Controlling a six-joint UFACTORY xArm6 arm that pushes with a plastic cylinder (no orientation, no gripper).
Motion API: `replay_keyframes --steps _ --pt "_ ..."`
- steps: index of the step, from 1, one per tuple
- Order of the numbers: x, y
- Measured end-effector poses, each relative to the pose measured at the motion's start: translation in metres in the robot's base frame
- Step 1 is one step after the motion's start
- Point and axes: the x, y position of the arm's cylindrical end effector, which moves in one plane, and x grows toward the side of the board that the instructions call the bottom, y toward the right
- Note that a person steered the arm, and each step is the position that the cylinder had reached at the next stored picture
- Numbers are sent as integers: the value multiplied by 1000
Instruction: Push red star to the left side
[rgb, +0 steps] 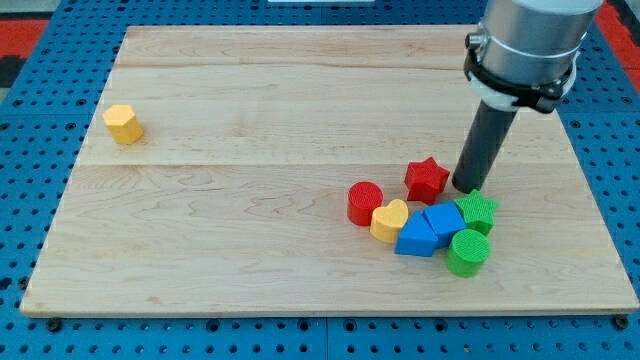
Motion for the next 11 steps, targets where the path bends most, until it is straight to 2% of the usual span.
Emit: replay_keyframes --steps 1,2,3,5,7,10,11 --pt "-12 -53" --pt "-39 -132" --pt "-44 -166" --pt "-42 -165" --pt "-31 -124" --pt "-31 -212" --pt "-45 -269"
